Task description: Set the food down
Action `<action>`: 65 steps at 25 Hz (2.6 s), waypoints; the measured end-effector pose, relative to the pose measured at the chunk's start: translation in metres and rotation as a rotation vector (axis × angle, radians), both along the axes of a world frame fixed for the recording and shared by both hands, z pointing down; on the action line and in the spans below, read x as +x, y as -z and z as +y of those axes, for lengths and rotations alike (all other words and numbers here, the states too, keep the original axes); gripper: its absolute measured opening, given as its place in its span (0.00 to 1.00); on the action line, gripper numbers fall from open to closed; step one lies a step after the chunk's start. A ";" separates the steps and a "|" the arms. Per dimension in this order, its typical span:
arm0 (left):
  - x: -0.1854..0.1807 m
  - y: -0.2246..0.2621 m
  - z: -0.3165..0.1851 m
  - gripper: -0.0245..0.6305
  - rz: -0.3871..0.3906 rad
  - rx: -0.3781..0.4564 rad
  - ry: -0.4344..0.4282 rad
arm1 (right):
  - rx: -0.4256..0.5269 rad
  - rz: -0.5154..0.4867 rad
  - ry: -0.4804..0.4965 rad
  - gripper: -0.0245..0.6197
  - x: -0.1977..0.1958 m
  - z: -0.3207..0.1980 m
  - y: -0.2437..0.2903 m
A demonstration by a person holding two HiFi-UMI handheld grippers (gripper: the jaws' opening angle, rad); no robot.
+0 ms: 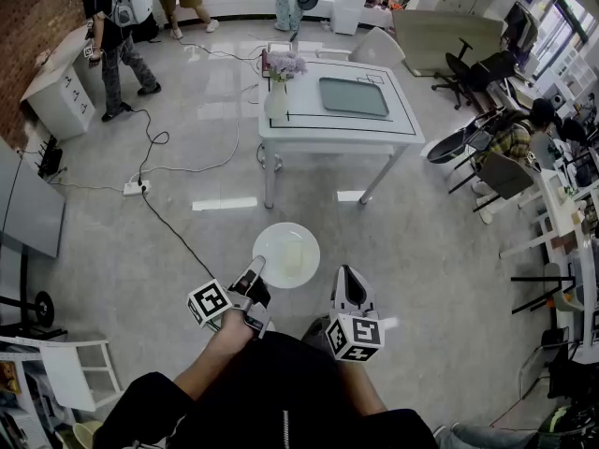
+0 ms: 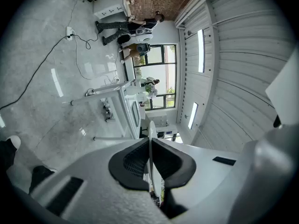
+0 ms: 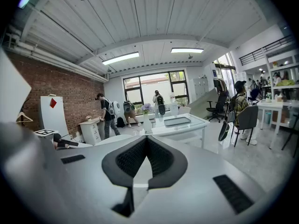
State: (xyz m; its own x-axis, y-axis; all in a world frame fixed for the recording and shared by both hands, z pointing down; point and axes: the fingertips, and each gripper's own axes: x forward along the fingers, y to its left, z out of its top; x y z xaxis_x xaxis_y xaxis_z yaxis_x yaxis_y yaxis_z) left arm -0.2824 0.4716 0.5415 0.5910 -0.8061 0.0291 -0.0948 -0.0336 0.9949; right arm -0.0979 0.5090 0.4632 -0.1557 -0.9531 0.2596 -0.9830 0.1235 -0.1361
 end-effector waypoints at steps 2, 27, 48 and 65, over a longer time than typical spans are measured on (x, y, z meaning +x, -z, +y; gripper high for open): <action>0.000 -0.001 0.001 0.06 0.003 -0.003 -0.003 | 0.012 -0.013 0.009 0.05 -0.002 0.001 0.002; 0.013 -0.018 -0.003 0.06 0.040 -0.074 -0.052 | 0.016 0.048 0.035 0.05 -0.019 0.000 0.006; 0.077 -0.003 -0.115 0.06 -0.006 -0.071 -0.033 | 0.006 -0.017 0.115 0.05 0.039 -0.121 0.002; 0.154 -0.003 -0.194 0.06 -0.018 -0.065 0.050 | -0.006 -0.039 0.224 0.05 0.117 -0.207 -0.005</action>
State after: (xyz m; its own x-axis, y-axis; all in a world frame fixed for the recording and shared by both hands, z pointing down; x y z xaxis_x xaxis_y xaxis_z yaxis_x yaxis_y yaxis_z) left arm -0.1283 0.2776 0.5444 0.5486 -0.8309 0.0929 -0.1129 0.0365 0.9929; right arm 0.0195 0.3020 0.4677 -0.3735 -0.8921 0.2544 -0.9250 0.3374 -0.1750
